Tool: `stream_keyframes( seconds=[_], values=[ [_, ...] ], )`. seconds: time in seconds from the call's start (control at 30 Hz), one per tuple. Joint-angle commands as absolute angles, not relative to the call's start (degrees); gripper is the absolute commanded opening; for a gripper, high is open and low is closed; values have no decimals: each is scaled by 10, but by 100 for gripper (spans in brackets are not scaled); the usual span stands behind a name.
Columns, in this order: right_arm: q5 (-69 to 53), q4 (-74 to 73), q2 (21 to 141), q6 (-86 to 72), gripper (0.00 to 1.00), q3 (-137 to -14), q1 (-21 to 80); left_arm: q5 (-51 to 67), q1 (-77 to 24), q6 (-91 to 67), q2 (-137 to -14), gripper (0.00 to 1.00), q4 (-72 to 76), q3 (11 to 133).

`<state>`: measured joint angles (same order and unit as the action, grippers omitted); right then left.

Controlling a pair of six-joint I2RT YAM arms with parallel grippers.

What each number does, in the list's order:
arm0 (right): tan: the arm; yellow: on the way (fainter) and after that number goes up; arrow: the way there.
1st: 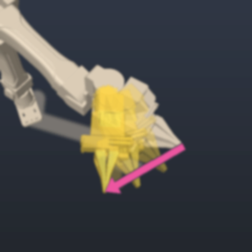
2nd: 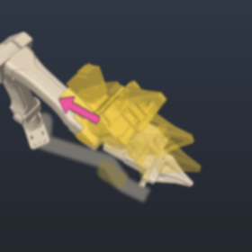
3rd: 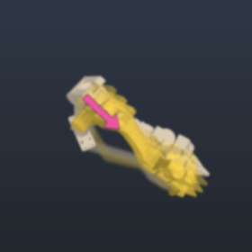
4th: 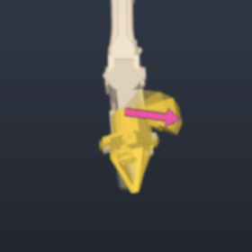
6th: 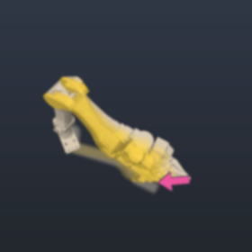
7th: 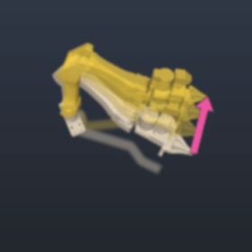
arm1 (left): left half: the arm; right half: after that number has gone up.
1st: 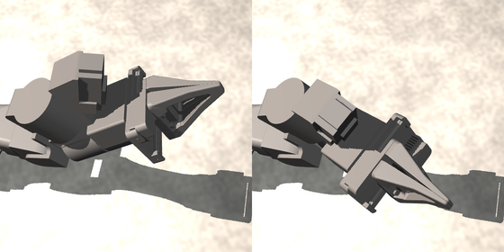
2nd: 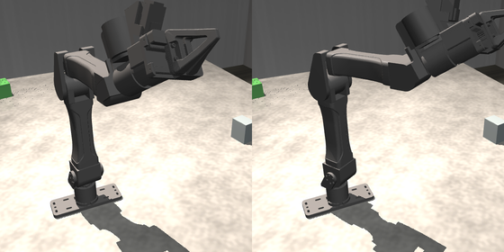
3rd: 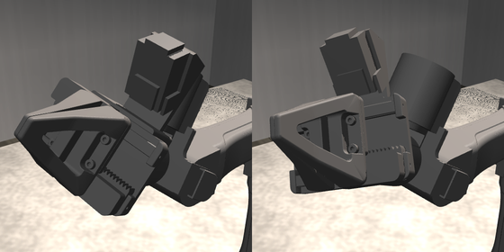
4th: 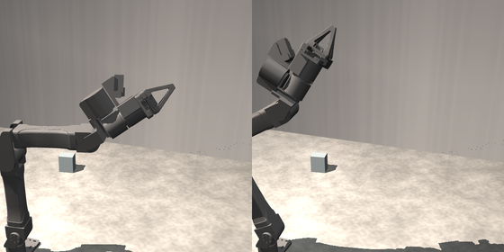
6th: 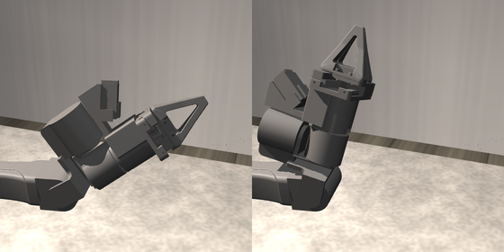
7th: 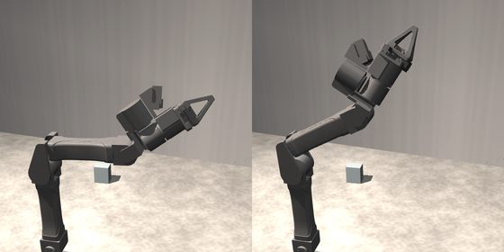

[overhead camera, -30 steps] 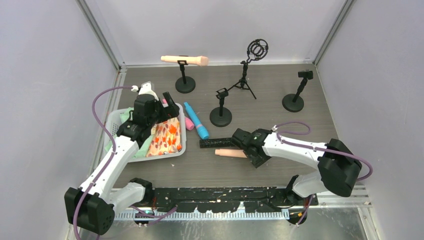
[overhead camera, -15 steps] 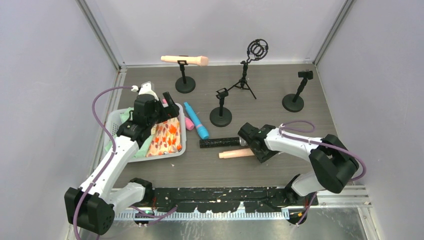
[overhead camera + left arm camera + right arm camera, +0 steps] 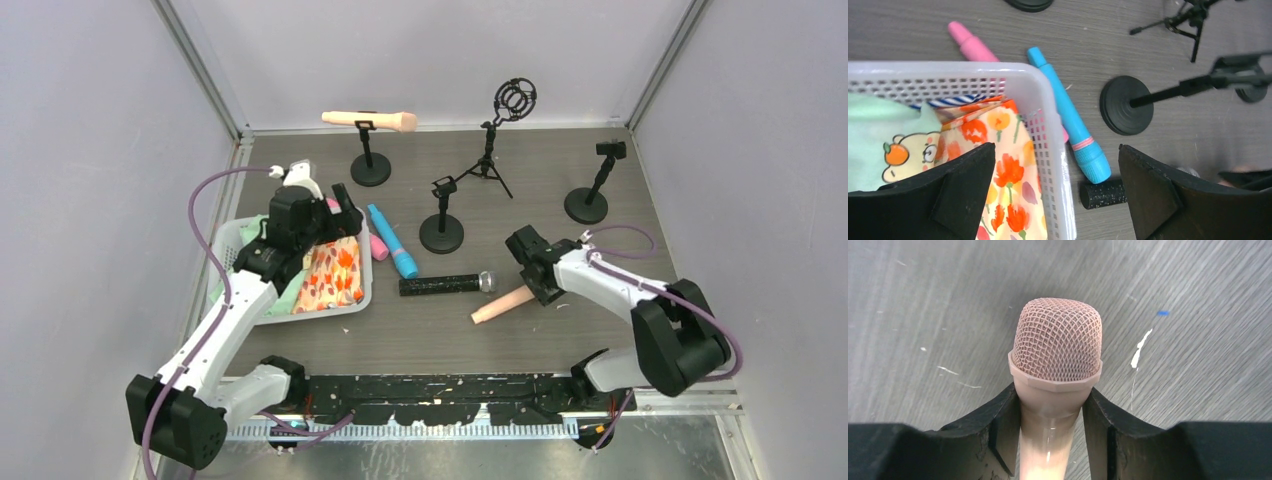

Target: Attach the microphones to the stand

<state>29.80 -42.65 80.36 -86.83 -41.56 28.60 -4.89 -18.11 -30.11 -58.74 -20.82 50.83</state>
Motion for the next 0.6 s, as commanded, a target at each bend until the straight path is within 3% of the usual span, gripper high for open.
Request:
stream_keyframes(
  seconds=[0.0,0.27,0.37,0.57],
  values=[
    [397,-425,727,-772,1,-448,284,-57,-248,-230,-581,94,-186,557],
    [447,-290,563,-550,1,-476,284,-10,-332,-234,-588,95,-83,545],
    [370,-190,523,-441,1,-481,284,-4,-369,-212,-585,96,-31,540],
    [202,-124,528,-416,1,-544,285,-3,-431,-169,-637,96,42,574]
  ],
)
